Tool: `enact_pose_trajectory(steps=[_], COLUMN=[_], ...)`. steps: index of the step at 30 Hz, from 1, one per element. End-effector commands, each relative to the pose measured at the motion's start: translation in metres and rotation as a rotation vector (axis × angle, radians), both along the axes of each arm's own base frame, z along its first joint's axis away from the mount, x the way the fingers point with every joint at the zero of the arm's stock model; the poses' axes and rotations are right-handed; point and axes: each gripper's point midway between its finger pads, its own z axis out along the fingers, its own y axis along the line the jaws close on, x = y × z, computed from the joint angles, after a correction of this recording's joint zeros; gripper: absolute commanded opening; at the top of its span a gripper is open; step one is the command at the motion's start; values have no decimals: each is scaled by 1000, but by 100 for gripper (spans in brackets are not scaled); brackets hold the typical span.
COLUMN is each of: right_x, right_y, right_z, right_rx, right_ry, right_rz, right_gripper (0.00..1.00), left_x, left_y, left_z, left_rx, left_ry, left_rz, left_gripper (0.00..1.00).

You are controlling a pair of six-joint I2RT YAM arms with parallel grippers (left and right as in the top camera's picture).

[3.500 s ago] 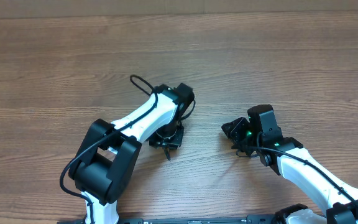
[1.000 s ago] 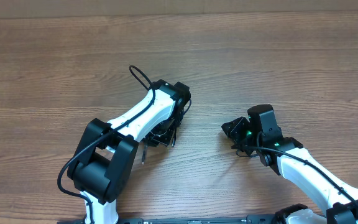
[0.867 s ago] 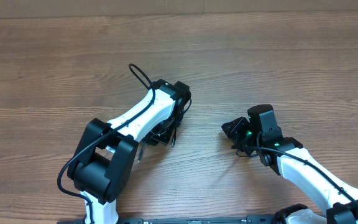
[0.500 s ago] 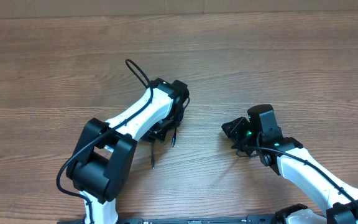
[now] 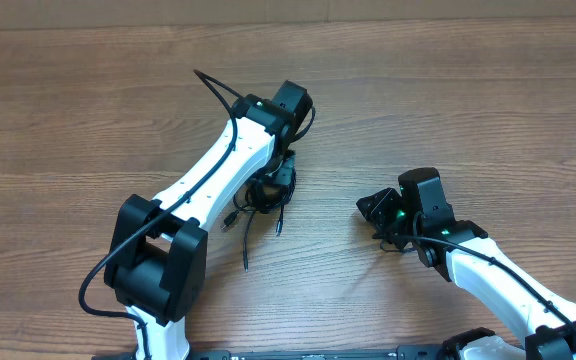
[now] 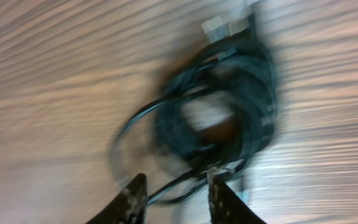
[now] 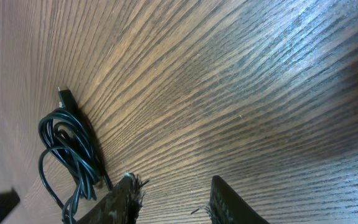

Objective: Untangle cables

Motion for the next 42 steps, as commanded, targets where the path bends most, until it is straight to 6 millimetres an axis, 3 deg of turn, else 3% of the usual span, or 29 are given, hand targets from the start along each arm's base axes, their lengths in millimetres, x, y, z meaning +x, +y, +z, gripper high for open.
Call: enact_pose_trajectory(steps=[1,10,15,16,18,19,23,24,30,33,37,39,42], right_x=[6,6,6,6,6,6,6,6,6,6,6,6,6], right_y=[2,2,2,2,2,2,2,2,2,2,2,2,2], right_z=[6,6,6,6,6,6,6,6,6,6,6,6,6], right_rx=[-1,-2,-2,-2,-2,-2,-1,-2,-2,0,-1,-1,-1], right_ry=[-22,-22,-22,-21,-21,-21,-22,-21,-21,-24,-24,-24,-23], right_rz=[0,-1,0,0,0,0,0,0,-1,-1,0,0,0], right_gripper=[36,36,36,35,36,36,36,36,36,35,36,36,36], left_x=[-3,-8,-10,-11,-12,-14,-32,-46,-80,-84,-71,-59,-45], left_y=[-39,-58,-58,-57,-57,-59,-82,-87,-65,-50,-41,-36,-38], left_z=[1,-31,-52,-55,-60,-60,-55,-53,-49,-42,-33,-35,-36], left_rx=[-215,-246,-255,-257,-262,-272,-402,-439,-375,-295,-213,-163,-154], left_ry=[34,-2,-21,-25,-24,-16,67,113,263,304,270,217,156], left_rz=[-17,-67,-69,-69,-70,-73,-260,-368,-494,-495,-429,-382,-353], left_gripper=[28,34,33,30,8,5,4,4,15,15,27,45,60])
